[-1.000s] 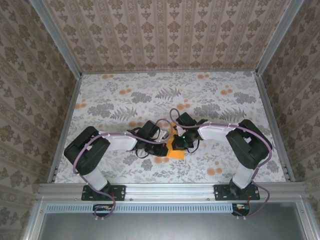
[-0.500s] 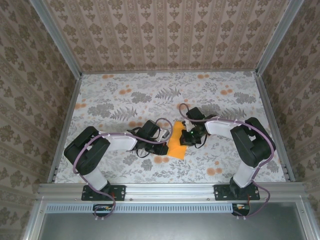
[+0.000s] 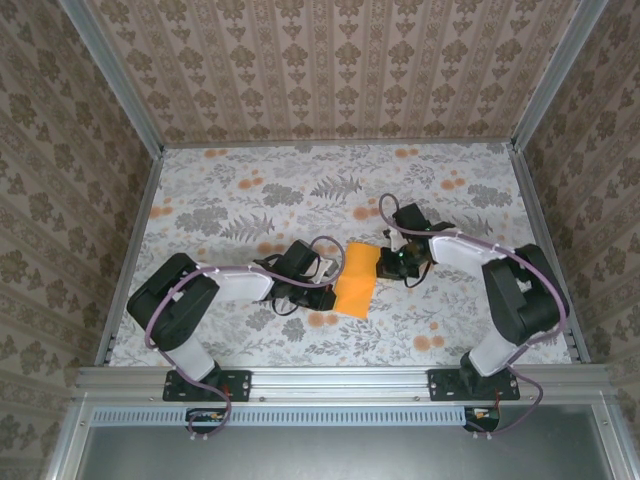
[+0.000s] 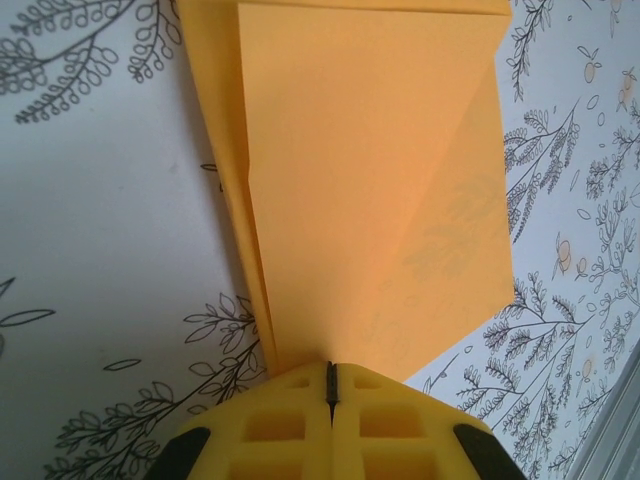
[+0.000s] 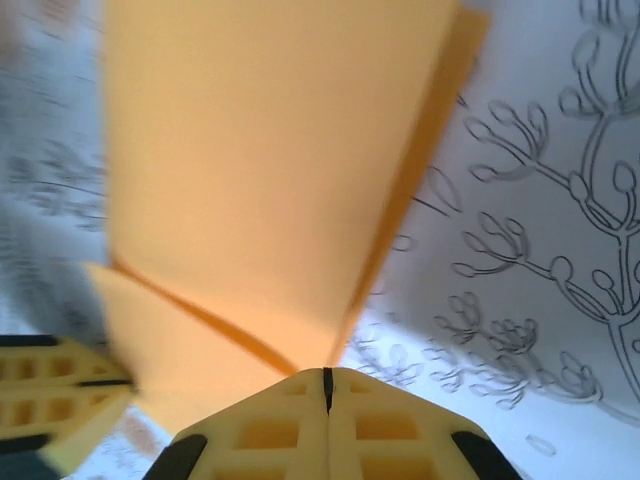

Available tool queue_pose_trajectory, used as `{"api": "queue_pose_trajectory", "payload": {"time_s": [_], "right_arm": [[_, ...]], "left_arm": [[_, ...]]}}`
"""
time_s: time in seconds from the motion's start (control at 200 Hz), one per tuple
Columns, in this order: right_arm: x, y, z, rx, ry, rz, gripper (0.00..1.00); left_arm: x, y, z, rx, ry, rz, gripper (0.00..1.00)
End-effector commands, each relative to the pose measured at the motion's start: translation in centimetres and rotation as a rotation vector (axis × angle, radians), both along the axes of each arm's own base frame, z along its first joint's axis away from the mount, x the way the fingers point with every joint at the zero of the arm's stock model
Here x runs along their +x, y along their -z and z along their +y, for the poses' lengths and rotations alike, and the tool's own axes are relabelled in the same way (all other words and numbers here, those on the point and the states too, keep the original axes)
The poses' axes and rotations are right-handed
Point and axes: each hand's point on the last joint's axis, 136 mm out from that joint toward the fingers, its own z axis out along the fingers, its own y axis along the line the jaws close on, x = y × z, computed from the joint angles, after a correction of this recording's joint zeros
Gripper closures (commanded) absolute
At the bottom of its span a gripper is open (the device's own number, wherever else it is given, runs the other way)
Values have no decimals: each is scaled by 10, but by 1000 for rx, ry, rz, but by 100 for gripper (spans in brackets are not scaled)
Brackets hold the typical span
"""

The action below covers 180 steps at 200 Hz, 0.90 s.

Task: Fold a paper plane with a square sheet of paper (fold left side to right side)
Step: Fold the triangle a second time at the center of the table.

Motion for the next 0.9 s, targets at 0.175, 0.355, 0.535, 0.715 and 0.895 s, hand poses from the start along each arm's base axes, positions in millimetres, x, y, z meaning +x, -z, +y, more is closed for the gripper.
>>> {"api": "queue_pose_trajectory", "payload": {"time_s": [0.175, 0.355, 0.535, 0.715, 0.895], "right_arm": [[-21, 5, 61, 121, -92, 47, 94], [-23, 27, 60, 51, -94, 91, 94], [-30, 42, 46, -34, -88, 138, 94], [-34, 45, 45, -40, -96, 152, 94], [-35, 47, 46, -41, -96, 159, 94]], "left_arm": [[-8, 16, 23, 110, -32, 17, 97], [-4, 7, 16, 82, -20, 8, 95], [3, -20, -6, -6, 21, -19, 94], [4, -31, -27, -66, 69, -3, 94], [5, -15, -29, -37, 79, 19, 94]]}}
